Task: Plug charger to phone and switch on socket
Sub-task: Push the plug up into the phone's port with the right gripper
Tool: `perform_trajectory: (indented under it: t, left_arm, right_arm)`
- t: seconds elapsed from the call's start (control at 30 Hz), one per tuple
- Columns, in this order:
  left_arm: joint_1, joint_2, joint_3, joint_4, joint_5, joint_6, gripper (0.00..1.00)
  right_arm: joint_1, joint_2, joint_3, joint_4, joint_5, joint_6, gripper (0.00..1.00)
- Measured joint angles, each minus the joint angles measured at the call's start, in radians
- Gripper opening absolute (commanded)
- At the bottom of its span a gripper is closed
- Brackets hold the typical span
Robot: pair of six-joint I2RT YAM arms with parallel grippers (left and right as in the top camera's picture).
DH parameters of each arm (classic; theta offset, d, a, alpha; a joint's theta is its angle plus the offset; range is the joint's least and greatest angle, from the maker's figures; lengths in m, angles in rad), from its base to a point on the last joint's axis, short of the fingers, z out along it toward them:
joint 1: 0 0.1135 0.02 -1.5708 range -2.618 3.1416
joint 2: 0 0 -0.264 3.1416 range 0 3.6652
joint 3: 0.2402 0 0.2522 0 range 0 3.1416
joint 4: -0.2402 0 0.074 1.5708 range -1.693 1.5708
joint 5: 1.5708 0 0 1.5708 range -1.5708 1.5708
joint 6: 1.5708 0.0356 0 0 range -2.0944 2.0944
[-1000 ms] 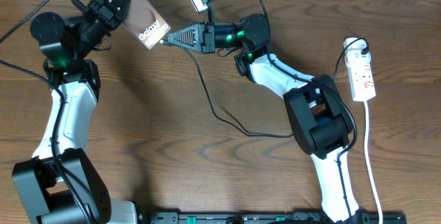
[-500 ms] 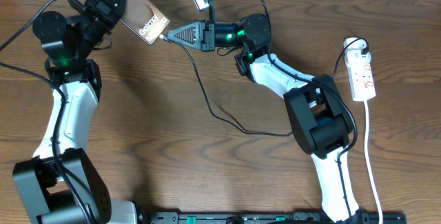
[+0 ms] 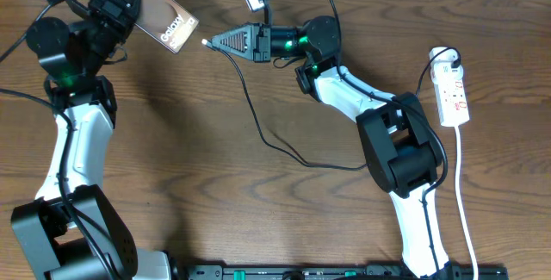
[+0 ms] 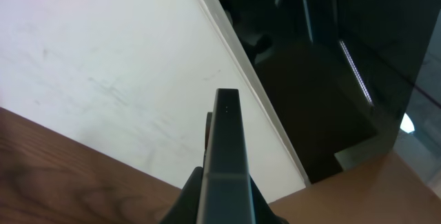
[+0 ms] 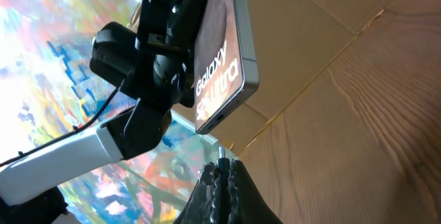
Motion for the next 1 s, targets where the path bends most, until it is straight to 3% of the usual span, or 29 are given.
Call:
perform_trajectory:
  t: [1.0]
  left_arm:
    - [-0.003,0.0,0.0,0.0,0.003,-0.033,0.07]
  right_arm:
    - [0.033,0.0,0.0,-0.013,0.108,0.116,0.01]
